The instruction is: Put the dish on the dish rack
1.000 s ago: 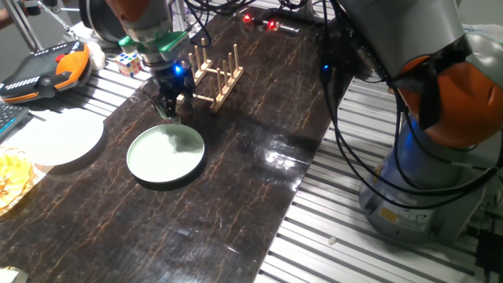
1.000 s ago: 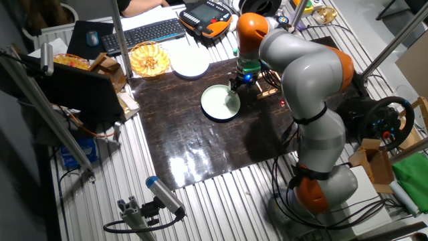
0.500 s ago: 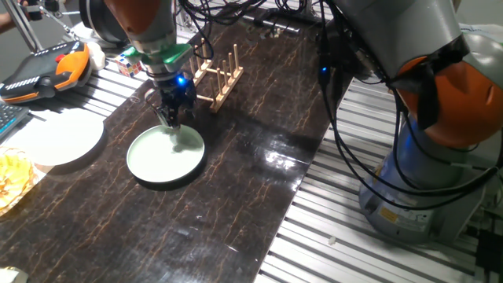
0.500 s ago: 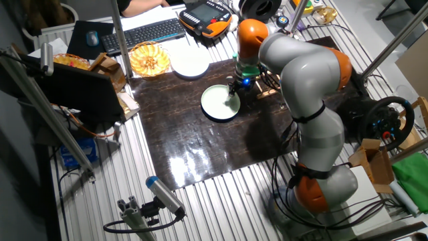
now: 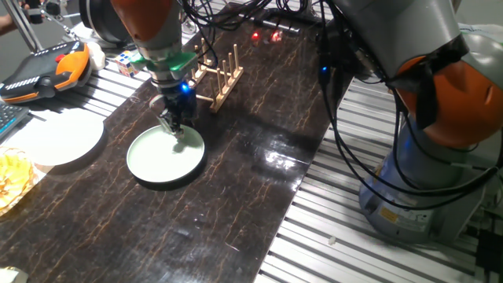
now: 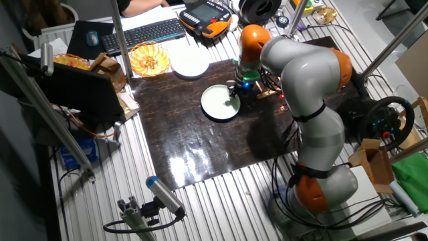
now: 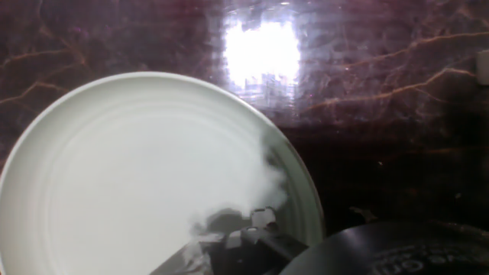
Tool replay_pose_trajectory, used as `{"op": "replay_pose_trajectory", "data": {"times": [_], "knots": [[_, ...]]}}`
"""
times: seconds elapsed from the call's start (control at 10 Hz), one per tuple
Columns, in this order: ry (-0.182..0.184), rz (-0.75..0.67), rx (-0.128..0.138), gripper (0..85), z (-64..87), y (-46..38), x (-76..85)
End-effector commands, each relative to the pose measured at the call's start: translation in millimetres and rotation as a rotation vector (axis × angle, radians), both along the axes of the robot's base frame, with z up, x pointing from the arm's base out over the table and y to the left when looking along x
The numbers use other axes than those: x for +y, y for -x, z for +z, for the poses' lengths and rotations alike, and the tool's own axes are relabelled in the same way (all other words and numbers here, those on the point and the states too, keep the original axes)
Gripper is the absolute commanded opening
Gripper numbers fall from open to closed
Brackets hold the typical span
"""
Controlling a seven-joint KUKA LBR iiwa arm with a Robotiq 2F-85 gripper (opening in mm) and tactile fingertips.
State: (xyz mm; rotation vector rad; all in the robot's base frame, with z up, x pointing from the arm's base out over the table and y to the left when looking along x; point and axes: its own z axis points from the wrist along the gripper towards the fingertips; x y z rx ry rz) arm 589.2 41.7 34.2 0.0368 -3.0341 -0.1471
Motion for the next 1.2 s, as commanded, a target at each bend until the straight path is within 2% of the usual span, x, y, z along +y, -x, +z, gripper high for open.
{"op": "replay_pose_trajectory", "data": {"times": [0.0,0.2,0.4,0.6,0.8,0.9,1.1], "knots": [[-0.013,0.004,0.008,35.7,2.0,-0.4,-0.5],[-0.057,0.03,0.005,4.7,1.7,0.2,1.3],[-0.058,0.039,0.006,2.0,3.1,-0.3,2.0],[-0.038,0.045,0.005,2.0,18.2,-0.2,0.3],[-0.016,0.041,0.009,2.0,46.1,2.2,-3.6],[-0.003,0.036,0.01,2.0,65.1,5.8,-6.8],[0.044,0.024,0.018,2.0,102.1,13.4,-16.5]]}}
